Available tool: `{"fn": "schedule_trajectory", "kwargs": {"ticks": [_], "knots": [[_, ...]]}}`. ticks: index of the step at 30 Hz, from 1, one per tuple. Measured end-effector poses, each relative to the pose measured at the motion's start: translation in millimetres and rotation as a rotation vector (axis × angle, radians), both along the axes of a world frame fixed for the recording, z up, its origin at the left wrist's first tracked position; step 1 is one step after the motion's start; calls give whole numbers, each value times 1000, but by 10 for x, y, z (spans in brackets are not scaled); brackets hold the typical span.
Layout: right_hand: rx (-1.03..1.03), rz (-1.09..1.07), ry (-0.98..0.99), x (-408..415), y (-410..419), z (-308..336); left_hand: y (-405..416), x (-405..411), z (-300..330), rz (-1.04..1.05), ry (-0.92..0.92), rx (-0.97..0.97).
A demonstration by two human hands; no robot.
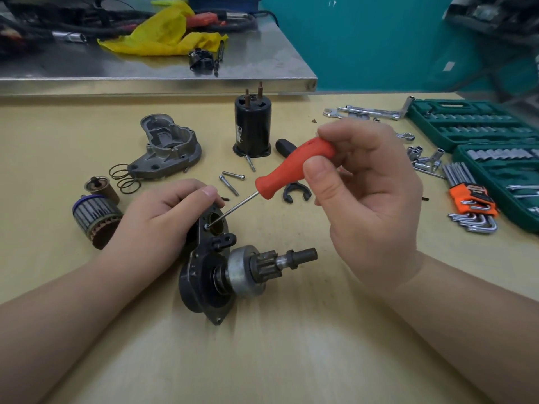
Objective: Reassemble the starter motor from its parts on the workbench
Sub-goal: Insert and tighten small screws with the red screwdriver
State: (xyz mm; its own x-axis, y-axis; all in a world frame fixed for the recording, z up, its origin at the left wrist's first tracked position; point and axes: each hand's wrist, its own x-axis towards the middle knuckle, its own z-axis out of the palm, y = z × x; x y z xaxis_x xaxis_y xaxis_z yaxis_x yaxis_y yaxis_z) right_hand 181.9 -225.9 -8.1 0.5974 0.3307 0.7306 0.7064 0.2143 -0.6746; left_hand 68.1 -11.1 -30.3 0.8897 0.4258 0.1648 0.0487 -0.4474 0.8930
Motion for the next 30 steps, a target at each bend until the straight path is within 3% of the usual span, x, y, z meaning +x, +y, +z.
{"fn": "schedule_trajectory", "kwargs": {"ticks": [9, 19, 30], "knots": [[-141, 57, -97, -22, -27, -47, 4, 5, -10, -4, -2, 10], [-65, 126, -84, -66, 46, -60, 8, 3, -6, -7, 0, 6], [-158, 132, -72, -29, -11, -86, 8, 5, 2, -3, 3, 10]]}}
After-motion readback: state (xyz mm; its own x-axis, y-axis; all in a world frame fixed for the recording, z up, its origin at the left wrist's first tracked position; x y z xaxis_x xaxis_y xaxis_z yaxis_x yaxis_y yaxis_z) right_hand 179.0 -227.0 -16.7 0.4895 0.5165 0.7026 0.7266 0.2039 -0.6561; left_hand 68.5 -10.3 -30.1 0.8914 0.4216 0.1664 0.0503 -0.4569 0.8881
